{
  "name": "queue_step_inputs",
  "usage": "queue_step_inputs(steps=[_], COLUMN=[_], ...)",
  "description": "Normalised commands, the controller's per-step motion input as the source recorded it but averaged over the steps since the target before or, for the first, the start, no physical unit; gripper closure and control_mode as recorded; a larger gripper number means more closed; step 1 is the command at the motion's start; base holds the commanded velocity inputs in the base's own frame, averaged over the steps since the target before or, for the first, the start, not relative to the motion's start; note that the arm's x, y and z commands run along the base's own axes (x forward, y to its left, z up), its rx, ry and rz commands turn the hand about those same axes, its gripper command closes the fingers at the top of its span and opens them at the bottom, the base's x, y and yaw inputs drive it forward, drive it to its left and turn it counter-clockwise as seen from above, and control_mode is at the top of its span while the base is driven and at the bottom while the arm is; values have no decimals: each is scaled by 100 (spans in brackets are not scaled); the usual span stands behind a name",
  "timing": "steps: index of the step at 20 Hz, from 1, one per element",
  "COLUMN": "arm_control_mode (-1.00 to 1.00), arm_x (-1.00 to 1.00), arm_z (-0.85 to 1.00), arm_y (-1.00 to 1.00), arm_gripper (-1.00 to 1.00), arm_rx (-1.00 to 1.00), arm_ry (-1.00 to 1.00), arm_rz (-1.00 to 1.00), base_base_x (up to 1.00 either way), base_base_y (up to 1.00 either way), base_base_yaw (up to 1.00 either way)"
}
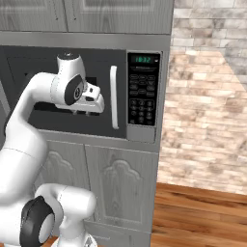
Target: The microwave is finished heating the steak and cucumber. Take the bowl containing the food and place it on the dining counter.
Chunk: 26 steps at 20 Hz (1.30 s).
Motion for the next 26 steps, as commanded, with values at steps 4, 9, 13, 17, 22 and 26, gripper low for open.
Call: queue_step_inputs(steps=[4, 9, 13, 17, 22, 26], arm_control_mode=[-100, -100, -100, -100, -100, -100], arm_x=[-21, -71, -38, 0, -3, -21], arm_z=[0, -26, -8, 0, 0, 0], arm_y=[0, 0, 6, 0, 0, -13], arm_gripper=[-100, -100, -100, -100, -100, -100], arm_rx=[0, -2, -4, 0, 0, 0], arm_ry=[-2, -21, -16, 0, 0, 0], arm_rz=[0, 0, 0, 0, 0, 0], base_base_x=[0, 0, 0, 0, 0, 0], base_base_y=[0, 0, 0, 0, 0, 0], base_base_yaw=[0, 0, 0, 0, 0, 0])
